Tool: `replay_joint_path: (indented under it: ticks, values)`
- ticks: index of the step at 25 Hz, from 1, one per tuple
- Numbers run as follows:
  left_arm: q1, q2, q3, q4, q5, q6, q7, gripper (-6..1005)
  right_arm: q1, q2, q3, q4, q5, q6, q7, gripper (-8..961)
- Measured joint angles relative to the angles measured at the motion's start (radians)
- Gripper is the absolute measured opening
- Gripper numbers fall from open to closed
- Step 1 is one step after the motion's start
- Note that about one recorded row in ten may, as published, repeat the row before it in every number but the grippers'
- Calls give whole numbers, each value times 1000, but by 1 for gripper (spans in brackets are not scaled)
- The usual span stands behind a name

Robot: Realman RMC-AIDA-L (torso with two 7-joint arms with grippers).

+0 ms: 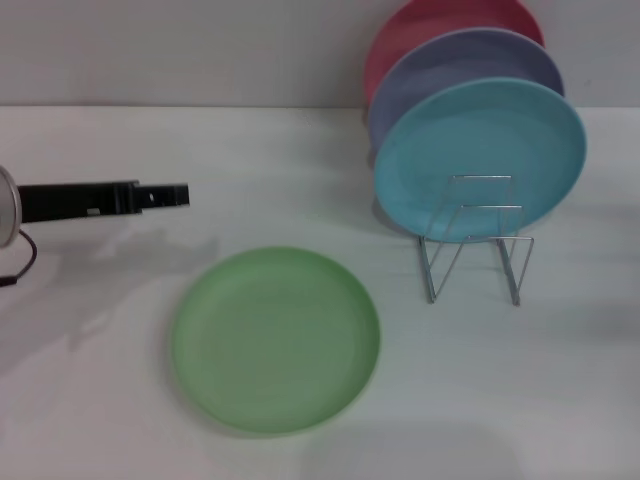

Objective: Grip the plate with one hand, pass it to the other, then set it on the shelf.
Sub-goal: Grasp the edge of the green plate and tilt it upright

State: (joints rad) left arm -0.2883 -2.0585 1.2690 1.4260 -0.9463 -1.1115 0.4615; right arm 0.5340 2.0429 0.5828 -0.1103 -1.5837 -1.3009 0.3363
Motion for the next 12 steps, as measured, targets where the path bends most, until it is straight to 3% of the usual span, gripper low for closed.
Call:
replay_joint_path:
  ticks: [6,12]
  values:
    - [-62,-2,2,49,172,-228,-226,810,7,-12,0,0,2,0,0,708]
    - [-103,-5,21,54,238,-313,-335,811,9,-20,0,0,2,-11,0,708]
